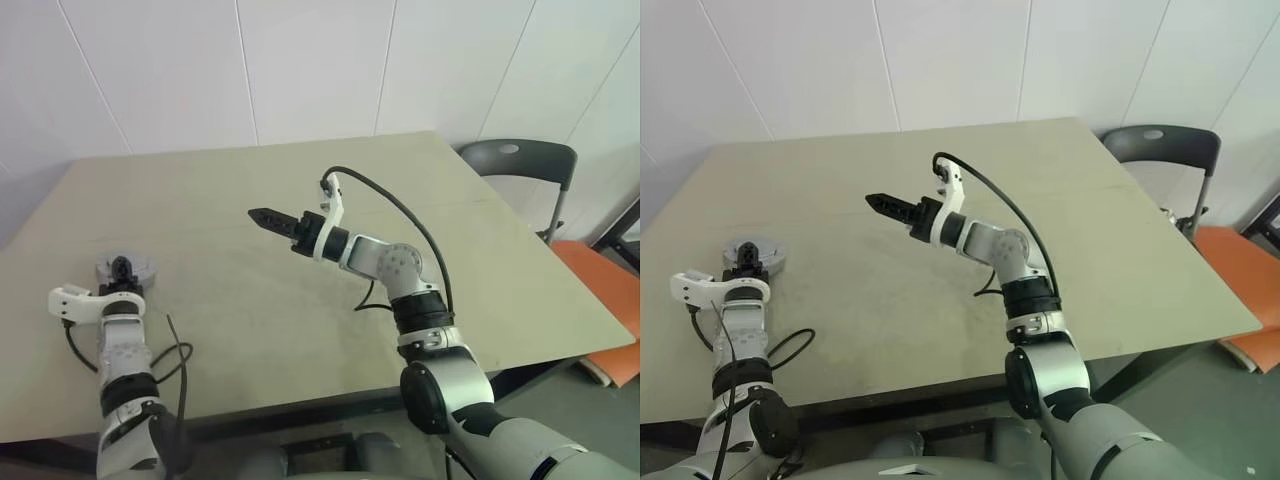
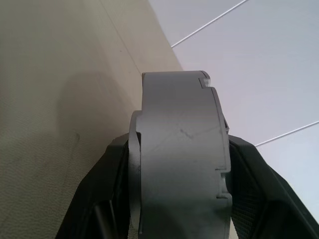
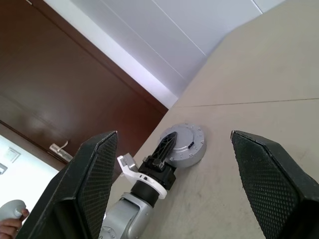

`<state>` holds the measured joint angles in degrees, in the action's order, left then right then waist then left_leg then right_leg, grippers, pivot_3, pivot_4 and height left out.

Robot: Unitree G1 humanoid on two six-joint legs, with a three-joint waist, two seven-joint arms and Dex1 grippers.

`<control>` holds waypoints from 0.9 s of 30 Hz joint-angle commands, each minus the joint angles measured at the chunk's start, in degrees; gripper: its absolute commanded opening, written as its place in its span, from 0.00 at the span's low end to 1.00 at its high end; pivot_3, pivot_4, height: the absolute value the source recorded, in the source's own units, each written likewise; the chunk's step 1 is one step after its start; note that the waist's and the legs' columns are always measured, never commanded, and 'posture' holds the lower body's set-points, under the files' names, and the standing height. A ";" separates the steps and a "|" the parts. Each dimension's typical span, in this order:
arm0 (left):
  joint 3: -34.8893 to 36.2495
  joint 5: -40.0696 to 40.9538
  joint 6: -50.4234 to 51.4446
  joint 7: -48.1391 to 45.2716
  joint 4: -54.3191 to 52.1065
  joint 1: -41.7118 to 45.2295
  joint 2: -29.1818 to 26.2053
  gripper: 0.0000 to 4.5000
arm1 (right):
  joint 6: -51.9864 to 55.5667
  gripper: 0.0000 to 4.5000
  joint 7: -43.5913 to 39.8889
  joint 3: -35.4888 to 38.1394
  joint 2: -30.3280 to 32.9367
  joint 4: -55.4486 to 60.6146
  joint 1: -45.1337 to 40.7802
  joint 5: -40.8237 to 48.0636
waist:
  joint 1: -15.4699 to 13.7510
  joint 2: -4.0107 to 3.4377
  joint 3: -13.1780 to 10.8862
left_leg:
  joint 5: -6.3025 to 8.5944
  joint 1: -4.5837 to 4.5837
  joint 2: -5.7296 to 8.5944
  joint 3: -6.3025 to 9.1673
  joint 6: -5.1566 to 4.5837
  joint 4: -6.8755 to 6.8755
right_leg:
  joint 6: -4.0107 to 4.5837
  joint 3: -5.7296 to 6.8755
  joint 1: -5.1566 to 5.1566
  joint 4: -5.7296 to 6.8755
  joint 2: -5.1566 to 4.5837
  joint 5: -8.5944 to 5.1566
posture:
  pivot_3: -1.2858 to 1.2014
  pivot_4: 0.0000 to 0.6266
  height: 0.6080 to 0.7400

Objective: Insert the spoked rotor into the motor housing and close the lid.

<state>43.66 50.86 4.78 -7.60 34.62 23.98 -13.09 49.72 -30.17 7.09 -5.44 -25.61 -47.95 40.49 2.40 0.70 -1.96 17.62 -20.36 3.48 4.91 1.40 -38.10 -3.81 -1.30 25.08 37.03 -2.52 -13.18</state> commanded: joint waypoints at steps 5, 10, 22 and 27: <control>-2.36 -1.32 6.44 12.64 -13.47 -6.70 6.29 0.98 | -0.87 0.85 -1.59 -0.65 0.84 -0.22 -1.66 -1.89 | 0.14 -0.06 0.04 | 0.02 0.13 0.00 -0.05 -0.02 0.03 | 0.00 -0.05 -0.12 -0.01 -0.01 0.00 | 0.52 0.00 1.00; -8.07 0.41 17.34 20.70 -29.42 -14.79 12.24 1.00 | -1.08 0.99 -5.14 -4.26 3.73 0.45 -1.09 -5.07 | -0.07 -0.31 0.19 | 0.07 0.28 0.02 -0.09 -0.10 0.04 | -0.01 -0.07 -0.30 -0.09 -0.04 0.00 | 0.52 0.00 1.00; -25.22 -2.61 31.93 9.88 -56.49 -31.09 1.09 1.00 | -22.65 0.99 -11.05 -17.87 19.67 6.55 7.61 -25.43 | -1.69 -0.83 0.08 | 0.23 1.09 0.04 0.00 -0.37 0.09 | -0.19 0.18 -1.61 -1.01 0.12 -0.25 | 0.52 0.00 1.00; -32.91 -17.89 14.87 -10.17 -47.62 -24.77 -9.63 1.00 | -34.46 0.99 -10.14 -14.77 19.43 0.62 8.75 -27.53 | -1.44 -0.89 -0.10 | 0.17 1.12 -0.07 -0.06 -0.27 0.10 | -0.08 0.17 -1.59 -1.00 0.31 -0.26 | 0.52 0.00 1.00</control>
<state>12.24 37.78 25.90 -12.14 -14.42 -2.48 -21.40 18.97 -40.31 -9.38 14.50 -24.14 -38.34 13.38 0.96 -0.19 -2.06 17.78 -19.24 3.34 4.85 1.15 -37.99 -3.89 -1.15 23.49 36.01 -2.11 -13.44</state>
